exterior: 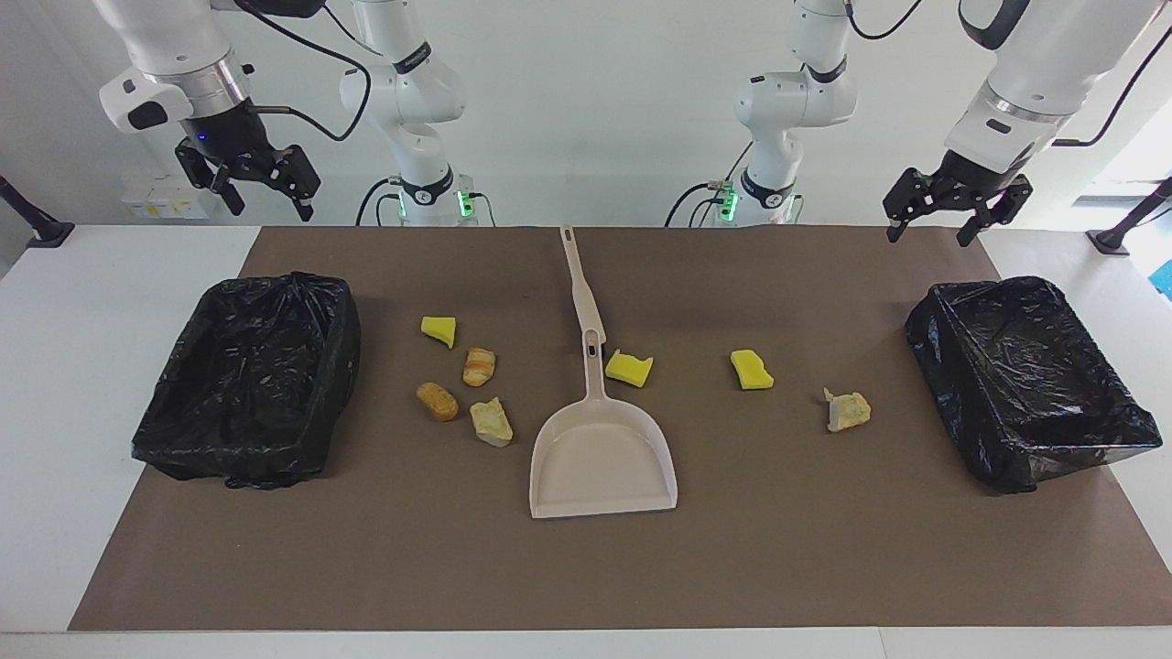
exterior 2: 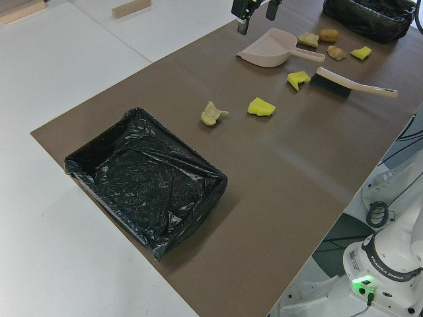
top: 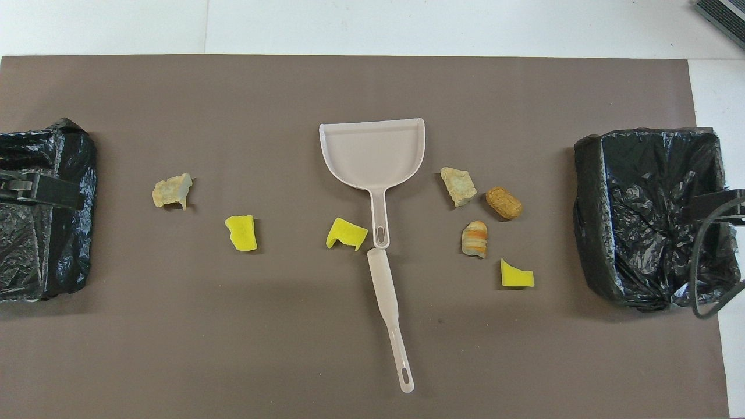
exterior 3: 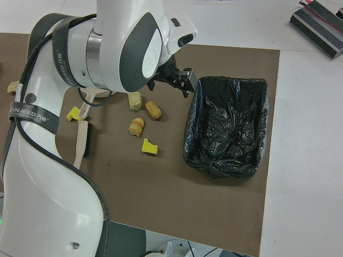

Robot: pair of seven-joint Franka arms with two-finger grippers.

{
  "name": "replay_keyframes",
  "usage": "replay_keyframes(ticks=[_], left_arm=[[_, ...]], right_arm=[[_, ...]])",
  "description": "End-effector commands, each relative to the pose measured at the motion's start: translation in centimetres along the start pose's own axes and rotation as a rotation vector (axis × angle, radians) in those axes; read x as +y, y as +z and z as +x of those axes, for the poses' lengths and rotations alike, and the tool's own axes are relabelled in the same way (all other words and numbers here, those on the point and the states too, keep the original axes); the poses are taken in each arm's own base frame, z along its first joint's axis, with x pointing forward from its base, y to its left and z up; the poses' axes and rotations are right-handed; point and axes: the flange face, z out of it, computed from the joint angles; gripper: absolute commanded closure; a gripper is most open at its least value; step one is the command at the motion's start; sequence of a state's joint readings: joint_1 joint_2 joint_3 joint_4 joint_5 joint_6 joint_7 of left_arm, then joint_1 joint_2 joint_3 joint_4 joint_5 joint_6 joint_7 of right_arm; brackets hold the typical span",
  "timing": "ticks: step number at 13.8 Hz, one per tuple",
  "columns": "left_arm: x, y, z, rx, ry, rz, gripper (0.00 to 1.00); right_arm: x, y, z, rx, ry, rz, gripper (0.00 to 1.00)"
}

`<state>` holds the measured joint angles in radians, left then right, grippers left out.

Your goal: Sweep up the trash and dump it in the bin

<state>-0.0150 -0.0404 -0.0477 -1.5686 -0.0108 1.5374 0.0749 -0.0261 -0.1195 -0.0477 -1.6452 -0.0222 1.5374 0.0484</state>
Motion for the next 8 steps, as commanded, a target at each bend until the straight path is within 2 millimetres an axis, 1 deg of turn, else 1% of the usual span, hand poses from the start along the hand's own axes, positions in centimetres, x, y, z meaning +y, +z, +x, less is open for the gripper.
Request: replay_keyframes(ticks=[1,2,5,8], left_arm=[[-0.3,-0.2,0.0,-0.006,0.014,0.004,0.00],[-0.2,-0.2,0.1,-0.006,0.016,0.004,0.00],[0.8,0.3,-0.2,-0.010,0.029,-0.026,0.00],[2.3,2.2,-0.5,-0.010,0.034,-0.112,0.00]], right_arm=[[-0.1,0.0,0.0,-0.001,-0.016,-0.003,0.00],[0.3,0.0,0.1,0.001,-0.007,-0.001,0.00],[-0.3,0.0,-0.2,-0.004,-0.021,-0.003,0.00],[-0.2,0.3,-0.7,-0.022,-0.020,-0.002,0.00]])
